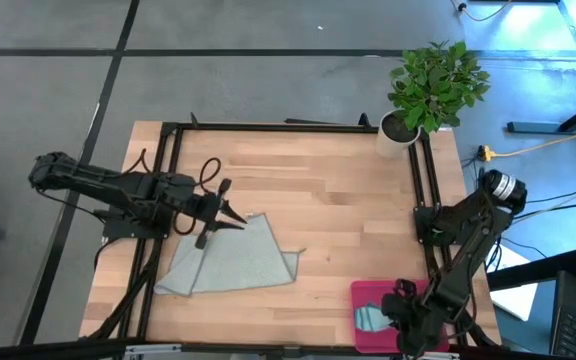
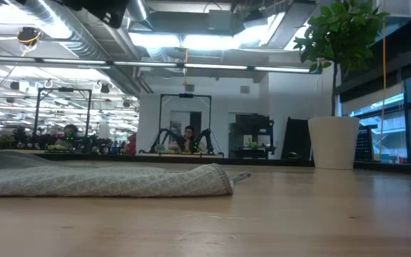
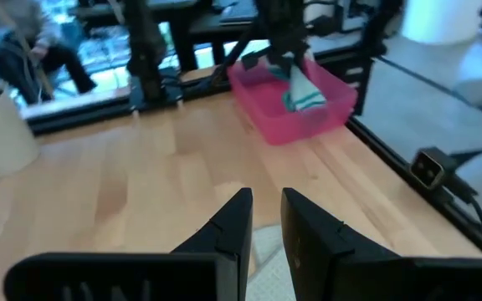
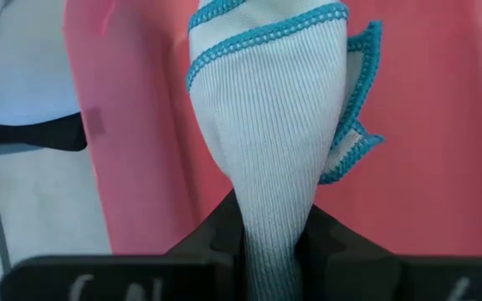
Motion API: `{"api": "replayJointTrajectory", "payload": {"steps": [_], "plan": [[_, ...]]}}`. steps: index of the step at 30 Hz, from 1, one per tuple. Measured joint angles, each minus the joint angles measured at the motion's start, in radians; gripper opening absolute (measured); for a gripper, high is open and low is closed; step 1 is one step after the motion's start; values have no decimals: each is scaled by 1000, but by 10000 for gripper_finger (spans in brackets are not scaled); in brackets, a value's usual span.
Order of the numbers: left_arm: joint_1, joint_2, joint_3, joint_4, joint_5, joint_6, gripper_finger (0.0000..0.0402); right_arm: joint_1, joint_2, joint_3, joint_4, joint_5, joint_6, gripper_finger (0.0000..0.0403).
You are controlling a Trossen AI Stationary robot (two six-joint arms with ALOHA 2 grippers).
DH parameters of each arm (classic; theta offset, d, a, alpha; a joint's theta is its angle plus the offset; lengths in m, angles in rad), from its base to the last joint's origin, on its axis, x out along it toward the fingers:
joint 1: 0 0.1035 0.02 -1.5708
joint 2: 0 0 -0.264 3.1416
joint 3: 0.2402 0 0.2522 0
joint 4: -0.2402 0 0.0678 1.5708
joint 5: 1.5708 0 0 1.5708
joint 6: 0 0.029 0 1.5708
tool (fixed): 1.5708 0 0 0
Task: Roll microfiber towels into tight, uniform cylinder then place into a basket
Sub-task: Put the rolled blue towel into the red bin
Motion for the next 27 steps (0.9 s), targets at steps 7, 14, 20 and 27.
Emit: {"api": "replayJointTrajectory", "payload": {"steps": [7, 14, 20, 27], "plan": [[-45, 0, 0, 0, 0, 95, 56, 0, 55, 0, 94, -49, 0, 58], [-55, 0, 0, 1, -2, 104, 56, 0, 109, 0, 126, -77, 1, 58], [-55, 0, 0, 5, -7, 105, 56, 0, 120, 0, 130, -109, 2, 64], [-55, 0, 0, 5, -8, 105, 56, -1, 120, 0, 129, -110, 1, 75]]}}
